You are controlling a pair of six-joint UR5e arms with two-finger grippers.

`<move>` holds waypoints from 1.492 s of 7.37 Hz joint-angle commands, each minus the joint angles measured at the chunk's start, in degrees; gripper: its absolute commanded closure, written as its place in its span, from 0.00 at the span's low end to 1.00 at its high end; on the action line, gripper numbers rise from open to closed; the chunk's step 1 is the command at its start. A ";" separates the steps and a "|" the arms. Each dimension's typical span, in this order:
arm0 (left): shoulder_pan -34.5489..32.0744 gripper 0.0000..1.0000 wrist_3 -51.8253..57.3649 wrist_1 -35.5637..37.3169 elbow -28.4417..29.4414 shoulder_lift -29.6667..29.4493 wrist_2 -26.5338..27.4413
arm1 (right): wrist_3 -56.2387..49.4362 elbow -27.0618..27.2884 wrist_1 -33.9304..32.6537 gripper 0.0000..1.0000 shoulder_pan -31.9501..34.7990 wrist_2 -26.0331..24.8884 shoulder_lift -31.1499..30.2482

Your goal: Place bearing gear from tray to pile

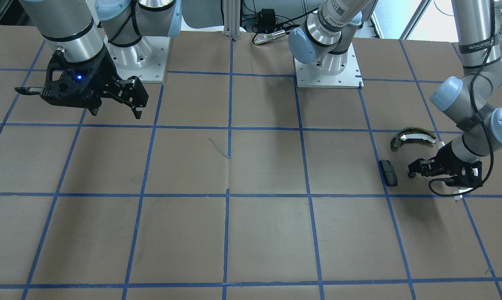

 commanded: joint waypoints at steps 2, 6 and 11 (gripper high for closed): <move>-0.12 0.00 -0.14 -0.42 0.20 -0.04 0.07 | 0.03 0.00 0.12 0.00 -0.01 -0.05 0.02; -3.89 0.00 -1.70 -23.64 10.71 6.45 -0.02 | -0.15 0.00 -0.06 0.00 -0.18 0.04 0.02; -27.93 0.00 -37.06 -36.63 14.00 18.93 -2.65 | -0.15 0.00 0.03 0.00 -0.27 -0.05 0.02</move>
